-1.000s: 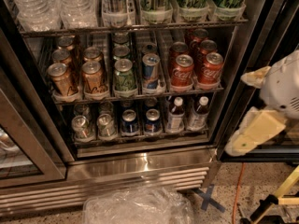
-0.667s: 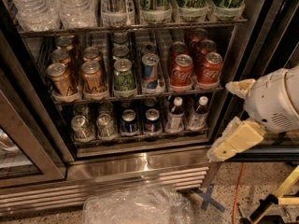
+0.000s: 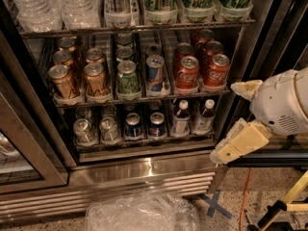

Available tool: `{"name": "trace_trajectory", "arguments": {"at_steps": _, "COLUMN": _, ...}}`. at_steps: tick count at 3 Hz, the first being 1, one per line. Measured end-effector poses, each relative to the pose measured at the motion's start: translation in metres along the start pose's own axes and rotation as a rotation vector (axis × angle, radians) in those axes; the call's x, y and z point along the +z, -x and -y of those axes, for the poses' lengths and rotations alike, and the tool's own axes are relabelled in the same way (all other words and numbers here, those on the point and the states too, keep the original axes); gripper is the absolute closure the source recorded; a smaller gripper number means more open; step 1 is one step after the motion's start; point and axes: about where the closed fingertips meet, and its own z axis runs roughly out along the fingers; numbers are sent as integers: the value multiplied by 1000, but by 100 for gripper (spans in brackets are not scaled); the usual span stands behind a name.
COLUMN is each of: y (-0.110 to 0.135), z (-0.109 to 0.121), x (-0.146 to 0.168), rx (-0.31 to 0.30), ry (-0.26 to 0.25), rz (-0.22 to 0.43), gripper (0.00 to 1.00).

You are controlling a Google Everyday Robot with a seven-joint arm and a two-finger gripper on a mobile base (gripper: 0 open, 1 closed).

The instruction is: Pick pepsi can from bottom shelf of fridge

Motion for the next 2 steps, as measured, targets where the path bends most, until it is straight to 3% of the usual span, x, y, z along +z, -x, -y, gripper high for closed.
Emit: {"name": "trace_trajectory", "arguments": {"at_steps": 2, "y": -21, "z": -28, "x": 78, "rx": 64, "ry": 31, "rz": 101, "gripper": 0}}
